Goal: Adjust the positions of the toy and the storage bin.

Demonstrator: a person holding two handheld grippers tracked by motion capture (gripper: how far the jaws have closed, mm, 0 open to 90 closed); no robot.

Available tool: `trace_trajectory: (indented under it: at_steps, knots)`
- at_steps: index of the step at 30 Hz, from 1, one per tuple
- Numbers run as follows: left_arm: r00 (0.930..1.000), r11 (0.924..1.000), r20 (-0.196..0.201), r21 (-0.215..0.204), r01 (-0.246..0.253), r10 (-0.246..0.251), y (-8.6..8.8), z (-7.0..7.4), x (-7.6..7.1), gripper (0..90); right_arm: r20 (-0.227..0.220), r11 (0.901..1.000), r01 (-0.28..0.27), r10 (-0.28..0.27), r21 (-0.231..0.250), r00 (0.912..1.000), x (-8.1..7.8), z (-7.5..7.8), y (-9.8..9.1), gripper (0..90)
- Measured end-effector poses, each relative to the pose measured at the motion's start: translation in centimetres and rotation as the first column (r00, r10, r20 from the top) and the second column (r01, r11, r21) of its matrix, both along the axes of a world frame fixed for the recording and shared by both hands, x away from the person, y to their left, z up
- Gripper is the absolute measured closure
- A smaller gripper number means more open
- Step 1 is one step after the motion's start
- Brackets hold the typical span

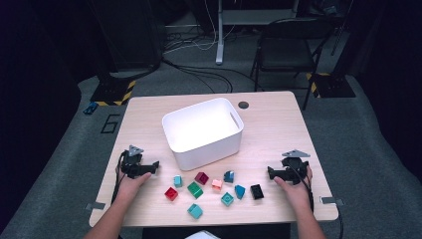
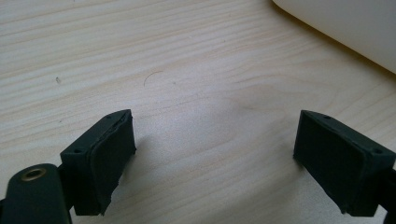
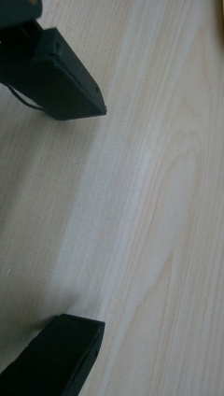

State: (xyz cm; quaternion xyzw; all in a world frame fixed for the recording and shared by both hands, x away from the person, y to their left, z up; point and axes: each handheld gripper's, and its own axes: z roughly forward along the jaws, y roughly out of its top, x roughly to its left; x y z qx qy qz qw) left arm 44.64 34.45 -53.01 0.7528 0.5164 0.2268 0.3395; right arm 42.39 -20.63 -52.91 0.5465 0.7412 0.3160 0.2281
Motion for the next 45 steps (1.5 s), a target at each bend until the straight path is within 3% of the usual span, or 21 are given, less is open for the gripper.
trace_trajectory:
  at_steps: [26, 29, 30, 33, 34, 36, 41, 44, 45]
  knots:
    - [0.9999, 1.0000, -0.007, 0.000, -0.007, 0.007, 0.0, 0.2, -0.2, 18.5, 0.005, 1.0000, -0.005, 0.005, 0.003, 1.0000, 0.1, 0.0, 0.0, 1.6]
    - [0.9998, 0.9999, -0.016, 0.006, -0.009, 0.009, -0.1, 0.4, -0.4, 23.6, 0.006, 1.0000, 0.003, -0.003, 0.006, 1.0000, 0.0, 0.1, 0.0, 6.0]
    - [0.9997, 1.0000, -0.024, 0.006, -0.004, 0.004, -0.1, 0.6, -0.5, 25.7, 0.017, 0.9999, 0.007, -0.007, 0.009, 0.9998, -0.2, 0.3, 0.0, 18.0]
    - [0.9998, 1.0000, -0.021, 0.004, -0.007, 0.007, -0.2, 0.7, -0.6, 27.0, 0.015, 0.9999, 0.012, -0.012, 0.010, 0.9998, -0.2, 0.5, 0.0, 20.6]
    - [0.9995, 1.0000, -0.033, -0.004, -0.004, 0.004, -0.2, 1.1, -0.6, 29.7, 0.000, 0.9999, 0.012, -0.012, 0.008, 0.9999, -0.3, 0.7, 0.1, 26.9]
    - [0.9997, 0.9998, -0.017, -0.002, -0.017, 0.017, -0.1, 1.7, -0.8, 31.7, -0.003, 1.0000, 0.007, -0.007, 0.005, 1.0000, -0.4, 1.0, 0.1, 28.0]
    - [0.9994, 0.9997, -0.032, -0.020, -0.011, 0.010, -0.3, 2.9, -1.1, 36.0, -0.009, 0.9993, -0.021, 0.021, -0.032, 0.9997, -0.6, 2.1, 0.6, 34.0]
    - [0.9997, 0.9995, -0.025, -0.032, -0.004, 0.003, -0.5, 3.9, -1.3, 36.5, -0.013, 0.9988, -0.044, 0.044, -0.023, 0.9990, -0.8, 2.9, 0.8, 36.1]
    - [0.9998, 0.9993, -0.019, -0.037, 0.005, -0.006, -0.5, 4.9, -1.4, 36.5, -0.011, 0.9985, -0.049, 0.048, -0.024, 0.9988, -0.8, 3.2, 0.8, 37.2]
